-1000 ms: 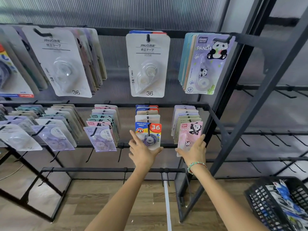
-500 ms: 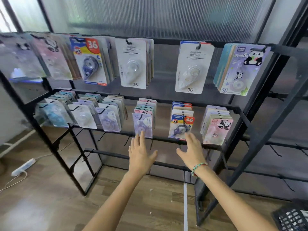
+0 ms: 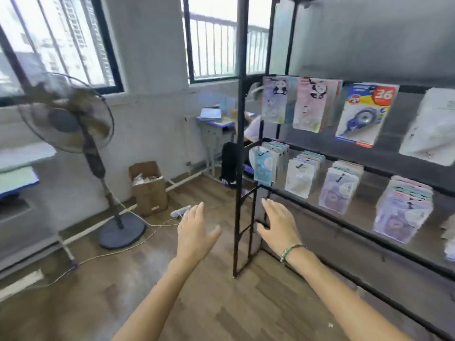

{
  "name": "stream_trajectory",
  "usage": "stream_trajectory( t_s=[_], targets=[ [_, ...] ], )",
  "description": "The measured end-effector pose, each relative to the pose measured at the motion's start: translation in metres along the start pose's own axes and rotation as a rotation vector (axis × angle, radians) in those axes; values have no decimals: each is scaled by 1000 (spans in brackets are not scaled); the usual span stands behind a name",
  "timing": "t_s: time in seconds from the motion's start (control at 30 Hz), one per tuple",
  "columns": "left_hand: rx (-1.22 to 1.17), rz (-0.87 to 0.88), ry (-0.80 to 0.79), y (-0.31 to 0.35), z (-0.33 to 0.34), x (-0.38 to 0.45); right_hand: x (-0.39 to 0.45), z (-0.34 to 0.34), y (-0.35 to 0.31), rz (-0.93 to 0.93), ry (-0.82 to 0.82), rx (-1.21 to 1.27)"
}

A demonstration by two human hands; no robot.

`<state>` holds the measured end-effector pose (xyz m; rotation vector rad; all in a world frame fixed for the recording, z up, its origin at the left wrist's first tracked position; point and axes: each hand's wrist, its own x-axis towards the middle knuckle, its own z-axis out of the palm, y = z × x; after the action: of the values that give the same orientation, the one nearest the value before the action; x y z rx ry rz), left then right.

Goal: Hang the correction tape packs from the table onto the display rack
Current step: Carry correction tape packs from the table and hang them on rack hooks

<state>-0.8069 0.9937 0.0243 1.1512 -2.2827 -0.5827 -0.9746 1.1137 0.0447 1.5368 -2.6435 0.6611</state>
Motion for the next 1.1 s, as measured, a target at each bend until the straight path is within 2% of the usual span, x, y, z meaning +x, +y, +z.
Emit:
stream_trajectory(
  t_s=[0.3, 0.53, 0.83, 1.1],
  targets=[
    [147, -313, 208, -190, -134, -4, 79, 110, -225, -360, -148, 44],
    [208, -487, 290, -305, -198, 28, 152, 188, -354, -585, -241, 75],
    [203, -696, 428, -434, -295, 104, 278, 258, -531, -804, -292, 160],
    [244, -893, 514, -563, -375, 116, 317, 337, -688, -924, -400, 201]
  ],
)
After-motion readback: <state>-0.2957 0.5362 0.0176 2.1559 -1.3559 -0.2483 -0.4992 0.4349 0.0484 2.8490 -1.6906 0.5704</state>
